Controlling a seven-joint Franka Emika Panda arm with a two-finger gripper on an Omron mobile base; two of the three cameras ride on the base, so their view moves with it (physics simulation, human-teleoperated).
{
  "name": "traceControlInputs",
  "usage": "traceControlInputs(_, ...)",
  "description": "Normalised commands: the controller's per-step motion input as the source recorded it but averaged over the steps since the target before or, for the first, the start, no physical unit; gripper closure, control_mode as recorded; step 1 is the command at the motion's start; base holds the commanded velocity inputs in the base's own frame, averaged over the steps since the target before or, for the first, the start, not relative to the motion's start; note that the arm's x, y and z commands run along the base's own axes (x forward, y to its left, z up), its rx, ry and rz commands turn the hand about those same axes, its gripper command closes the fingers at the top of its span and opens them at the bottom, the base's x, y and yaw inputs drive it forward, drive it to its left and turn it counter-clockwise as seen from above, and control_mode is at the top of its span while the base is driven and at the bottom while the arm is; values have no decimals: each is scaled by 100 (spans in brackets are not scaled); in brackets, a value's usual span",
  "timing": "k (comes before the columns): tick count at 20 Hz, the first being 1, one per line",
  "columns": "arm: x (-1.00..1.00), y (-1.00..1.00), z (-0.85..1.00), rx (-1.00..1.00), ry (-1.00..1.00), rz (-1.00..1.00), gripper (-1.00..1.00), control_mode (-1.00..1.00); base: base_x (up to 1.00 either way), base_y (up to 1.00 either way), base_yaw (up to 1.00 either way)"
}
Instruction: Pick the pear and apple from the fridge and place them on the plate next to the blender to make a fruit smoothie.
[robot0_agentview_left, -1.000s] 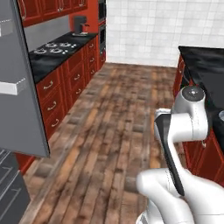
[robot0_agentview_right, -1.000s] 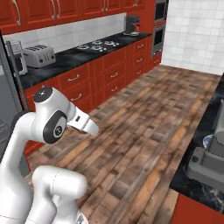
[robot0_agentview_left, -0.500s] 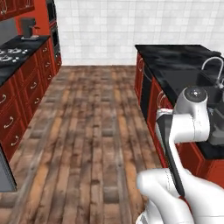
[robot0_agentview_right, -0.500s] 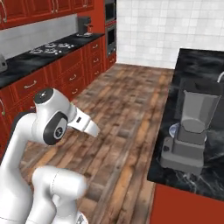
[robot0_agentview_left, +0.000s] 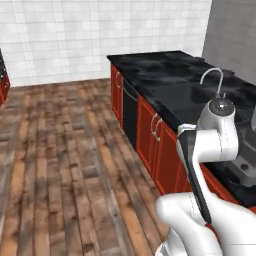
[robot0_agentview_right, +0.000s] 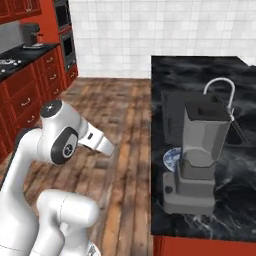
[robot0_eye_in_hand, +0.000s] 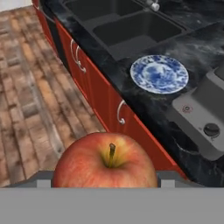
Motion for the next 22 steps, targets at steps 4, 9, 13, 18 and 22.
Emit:
traceControlInputs(4,0,0,0,0,0,0,100,100,26,61,-60)
traceControlInputs(9,0,0,0,0,0,0,100,100,45,62,-62)
traceControlInputs(13,0,0,0,0,0,0,100,100,49,66,-62)
traceControlInputs(18,0,0,0,0,0,0,100,100,56,65,-62)
traceControlInputs(22,0,0,0,0,0,0,100,100,48,58,-64)
